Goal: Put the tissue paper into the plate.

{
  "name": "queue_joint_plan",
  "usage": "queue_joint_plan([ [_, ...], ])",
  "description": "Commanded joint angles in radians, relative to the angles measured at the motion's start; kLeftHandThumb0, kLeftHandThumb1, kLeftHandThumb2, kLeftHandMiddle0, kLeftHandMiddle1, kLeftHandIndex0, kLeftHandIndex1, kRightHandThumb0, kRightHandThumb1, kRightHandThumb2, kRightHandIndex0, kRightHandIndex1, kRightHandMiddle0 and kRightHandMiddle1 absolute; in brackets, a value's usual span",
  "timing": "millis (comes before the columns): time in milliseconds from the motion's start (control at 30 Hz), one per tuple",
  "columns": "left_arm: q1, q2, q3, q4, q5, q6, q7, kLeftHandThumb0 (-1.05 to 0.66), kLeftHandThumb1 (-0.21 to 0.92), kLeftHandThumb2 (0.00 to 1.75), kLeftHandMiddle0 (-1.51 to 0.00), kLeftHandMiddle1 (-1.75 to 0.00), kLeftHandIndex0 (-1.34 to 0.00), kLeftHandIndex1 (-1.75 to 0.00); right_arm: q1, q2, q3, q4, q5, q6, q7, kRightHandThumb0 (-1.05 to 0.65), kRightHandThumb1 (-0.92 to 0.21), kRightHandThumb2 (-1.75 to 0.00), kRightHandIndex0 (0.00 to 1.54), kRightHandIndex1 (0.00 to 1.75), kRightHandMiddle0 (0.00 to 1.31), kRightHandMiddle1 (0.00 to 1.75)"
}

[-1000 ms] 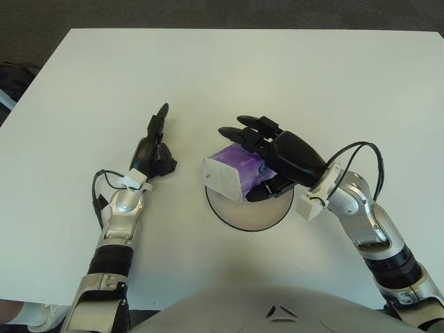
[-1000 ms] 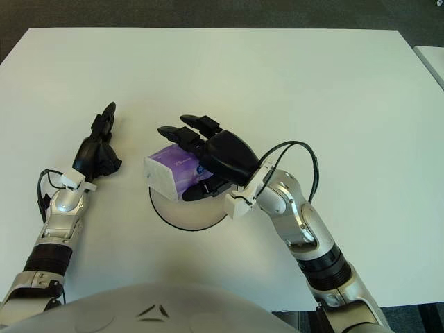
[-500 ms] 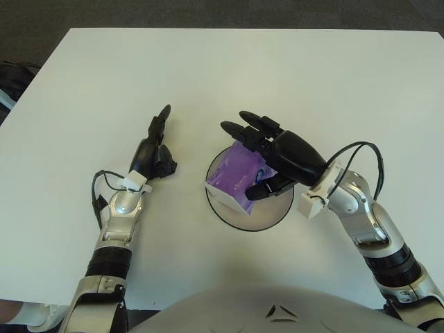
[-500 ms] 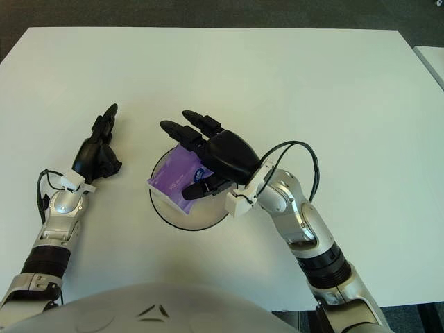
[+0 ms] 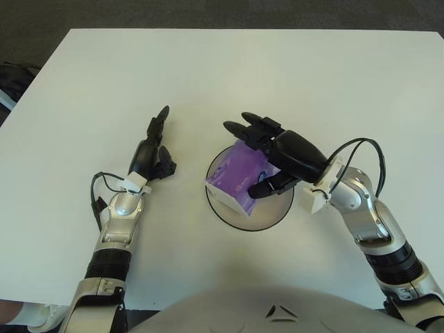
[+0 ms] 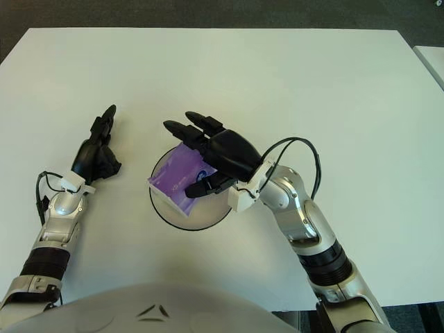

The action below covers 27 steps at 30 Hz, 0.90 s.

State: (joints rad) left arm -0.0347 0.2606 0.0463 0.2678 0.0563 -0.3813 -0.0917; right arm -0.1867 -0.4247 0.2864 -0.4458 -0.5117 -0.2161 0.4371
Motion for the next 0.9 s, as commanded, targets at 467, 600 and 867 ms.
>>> queue_joint_plan([
  [467,0.085,-0.082,0.018,0.009,-0.015,0.145,0.059,-0.94,0.92,1.26,-0.11,-0.03,0.0,-0.25,-0.074,0.041,-0.226,0.041,0.398,0.205,0.033,-1.05,-0.92,-0.29,0.0,0.0,0.0,0.0],
  [600,0.089,-0.088,0.021,0.004,-0.017,0.149,0.057,-0.94,0.92,1.25,-0.11,-0.03,0.0,-0.27,-0.082,0.117,-0.254,0.18,0.391,0.143,-0.093,-1.05,-0.92,-0.28,0.0,0.0,0.0,0.0],
  [867,0.1,-0.092,0.022,0.001,-0.019,0.129,0.056,-0.93,0.92,1.24,-0.11,-0.03,0.0,-0.26,-0.084,0.286,-0.316,0.23,0.515,0.114,-0.246,-1.02,-0.92,-0.57,0.03,0.01,0.01,0.0],
])
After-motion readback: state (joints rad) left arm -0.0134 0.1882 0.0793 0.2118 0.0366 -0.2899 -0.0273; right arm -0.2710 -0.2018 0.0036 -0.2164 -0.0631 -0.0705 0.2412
